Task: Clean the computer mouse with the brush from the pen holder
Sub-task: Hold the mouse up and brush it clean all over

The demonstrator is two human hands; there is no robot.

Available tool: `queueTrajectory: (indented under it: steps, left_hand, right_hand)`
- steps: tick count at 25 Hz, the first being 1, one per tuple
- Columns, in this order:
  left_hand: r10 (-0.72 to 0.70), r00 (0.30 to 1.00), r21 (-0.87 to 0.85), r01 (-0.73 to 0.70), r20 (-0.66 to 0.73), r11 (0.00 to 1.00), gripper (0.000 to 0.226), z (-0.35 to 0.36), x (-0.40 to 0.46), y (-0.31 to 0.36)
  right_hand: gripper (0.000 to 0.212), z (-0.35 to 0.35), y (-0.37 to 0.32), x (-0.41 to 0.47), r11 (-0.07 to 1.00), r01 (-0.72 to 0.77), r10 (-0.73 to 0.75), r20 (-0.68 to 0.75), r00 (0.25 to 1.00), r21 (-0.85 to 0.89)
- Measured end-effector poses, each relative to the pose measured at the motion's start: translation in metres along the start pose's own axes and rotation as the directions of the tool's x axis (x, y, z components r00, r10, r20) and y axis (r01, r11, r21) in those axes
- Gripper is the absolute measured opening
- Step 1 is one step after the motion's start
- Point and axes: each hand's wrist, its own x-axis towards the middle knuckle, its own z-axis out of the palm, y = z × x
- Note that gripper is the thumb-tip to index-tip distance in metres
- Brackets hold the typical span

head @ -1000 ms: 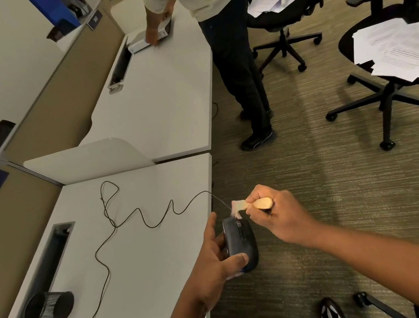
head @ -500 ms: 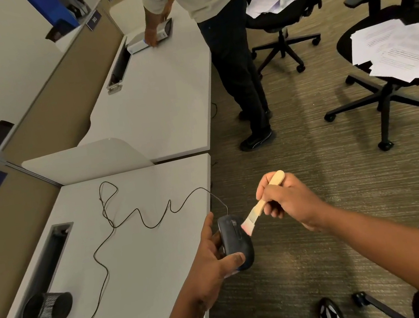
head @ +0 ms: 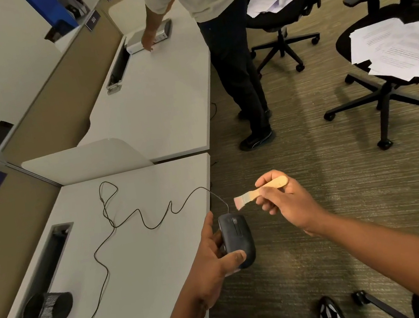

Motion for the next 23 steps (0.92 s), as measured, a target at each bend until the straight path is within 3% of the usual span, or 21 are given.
queueTrajectory:
  steps: [4, 7, 16, 20, 23]
  left_hand:
    - [-0.03, 1.0, -0.07, 0.029, -0.005, 0.997, 0.13, 0.0, -0.001, 0.006]
    - [-0.02, 1.0, -0.06, 0.019, -0.018, 0.998, 0.132, 0.004, -0.002, 0.011]
    - [-0.009, 1.0, -0.043, 0.009, 0.005, 0.999, 0.127, 0.001, -0.005, 0.009]
    - [-0.001, 1.0, 0.028, 0.002, -0.019, 1.0, 0.123, -0.001, -0.002, 0.011]
    - [-0.005, 1.0, 0.058, 0.006, -0.027, 0.998, 0.126, 0.0, -0.003, 0.011]
  right_hand:
    - [0.032, -0.007, -0.01, -0.002, 0.982, -0.104, 0.077, 0.171, 0.982, 0.159]
    - [0.032, -0.007, -0.008, -0.006, 0.982, -0.148, 0.108, 0.292, 0.95, 0.118]
    - [0.022, -0.009, -0.003, 0.0, 0.999, 0.037, -0.032, 0.135, 0.99, -0.031]
    - [0.025, -0.01, -0.008, -0.003, 0.992, -0.045, 0.004, 0.325, 0.946, 0.118]
    - [0.021, -0.004, -0.008, -0.005, 0.999, 0.051, -0.047, 0.365, 0.93, -0.002]
